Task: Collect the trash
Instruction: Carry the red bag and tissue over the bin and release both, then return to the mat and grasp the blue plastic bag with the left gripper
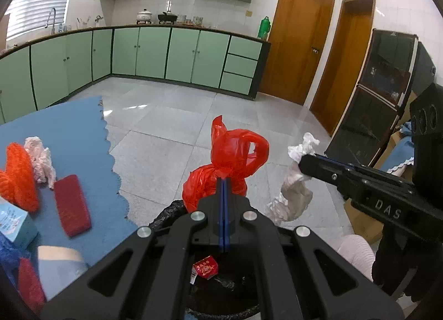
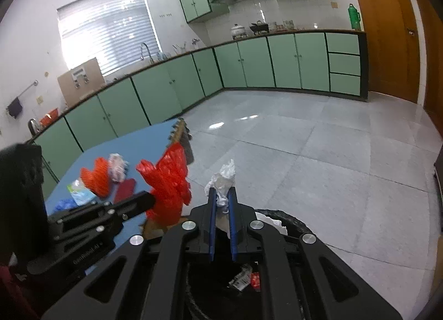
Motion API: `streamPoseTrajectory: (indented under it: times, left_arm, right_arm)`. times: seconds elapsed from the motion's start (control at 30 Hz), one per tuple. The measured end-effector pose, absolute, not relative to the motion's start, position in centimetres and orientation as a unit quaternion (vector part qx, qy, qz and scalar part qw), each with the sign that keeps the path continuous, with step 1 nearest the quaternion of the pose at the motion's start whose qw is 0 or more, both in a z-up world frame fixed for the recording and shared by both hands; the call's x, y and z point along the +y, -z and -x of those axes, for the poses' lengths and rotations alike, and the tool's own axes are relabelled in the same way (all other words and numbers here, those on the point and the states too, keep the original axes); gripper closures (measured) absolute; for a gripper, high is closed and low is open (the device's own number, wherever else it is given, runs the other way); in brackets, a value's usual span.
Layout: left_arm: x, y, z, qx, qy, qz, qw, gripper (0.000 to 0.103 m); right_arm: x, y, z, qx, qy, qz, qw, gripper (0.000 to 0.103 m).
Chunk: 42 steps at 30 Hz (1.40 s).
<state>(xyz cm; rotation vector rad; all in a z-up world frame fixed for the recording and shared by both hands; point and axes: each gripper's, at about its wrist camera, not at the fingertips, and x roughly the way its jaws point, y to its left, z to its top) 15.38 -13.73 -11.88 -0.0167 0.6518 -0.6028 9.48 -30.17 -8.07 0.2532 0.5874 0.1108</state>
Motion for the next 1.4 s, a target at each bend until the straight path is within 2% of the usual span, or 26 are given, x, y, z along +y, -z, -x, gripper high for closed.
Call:
streamPoseTrajectory:
  times: [0.07, 0.2, 0.27, 0.3, 0.37, 0.47, 0.5, 0.53, 0.57, 0.6, 0.67, 0.83, 1.1, 1.4]
  left_arm:
    - [-13.9, 12.1, -15.9, 0.324, 0.293, 0.007, 0.900, 0.103]
    - [-14.3, 12.8, -16.7, 0.345, 0.296, 0.013, 0.891, 0.098]
    - [-14.1, 13.0, -16.8, 0.349, 0.297, 0.014, 0.889, 0.088]
    - [-14.0, 13.0, -16.7, 0.349, 0.295, 0.014, 0.889, 0.078]
    - [-13.9, 12.8, -16.6, 0.347, 0.293, 0.016, 0.891, 0.074]
    - [-13.1, 12.1, -16.3, 0.341, 0.282, 0.014, 0.897, 0.061]
    - [-12.7, 11.8, -16.1, 0.336, 0.277, 0.013, 0.900, 0.057]
    - [-12.1, 11.4, -16.0, 0.332, 0.269, 0.011, 0.904, 0.055]
    - [-11.5, 11.0, -15.8, 0.328, 0.262, 0.010, 0.908, 0.047]
    - [-10.7, 10.6, -15.6, 0.322, 0.251, 0.010, 0.913, 0.041]
    - [-9.0, 9.6, -15.1, 0.309, 0.233, 0.013, 0.922, 0.038]
    - [-4.0, 7.2, -13.8, 0.283, 0.173, 0.018, 0.943, 0.033]
    - [4.3, 4.9, -11.3, 0.267, 0.070, 0.025, 0.961, 0.032]
    - [10.7, 6.8, -8.9, 0.297, 0.007, 0.040, 0.954, 0.031]
  right_arm:
    - [-30.5, 8.6, -9.9, 0.296, -0.052, -0.126, 0.946, 0.095]
    - [-31.2, 9.8, -10.4, 0.310, -0.045, -0.133, 0.940, 0.085]
    - [-31.6, 10.3, -10.5, 0.315, -0.040, -0.140, 0.938, 0.072]
    - [-31.7, 10.5, -10.5, 0.317, -0.038, -0.142, 0.937, 0.069]
    - [-31.8, 10.6, -10.4, 0.318, -0.034, -0.143, 0.936, 0.066]
    - [-31.6, 10.3, -10.0, 0.314, -0.018, -0.142, 0.939, 0.046]
    - [-31.5, 10.1, -9.9, 0.311, -0.009, -0.140, 0.940, 0.034]
    - [-31.4, 9.9, -9.8, 0.308, -0.001, -0.138, 0.941, 0.027]
    - [-31.2, 9.5, -9.7, 0.303, 0.012, -0.133, 0.943, 0.017]
    - [-31.0, 9.2, -9.5, 0.299, 0.019, -0.130, 0.945, 0.011]
    - [-30.2, 8.4, -9.2, 0.287, 0.034, -0.116, 0.950, 0.006]
    - [-27.6, 6.8, -9.4, 0.274, 0.021, -0.107, 0.956, 0.006]
    - [-20.8, 5.3, -10.6, 0.269, -0.053, -0.086, 0.958, 0.006]
    - [-14.9, 6.2, -12.1, 0.282, -0.090, -0.091, 0.951, 0.006]
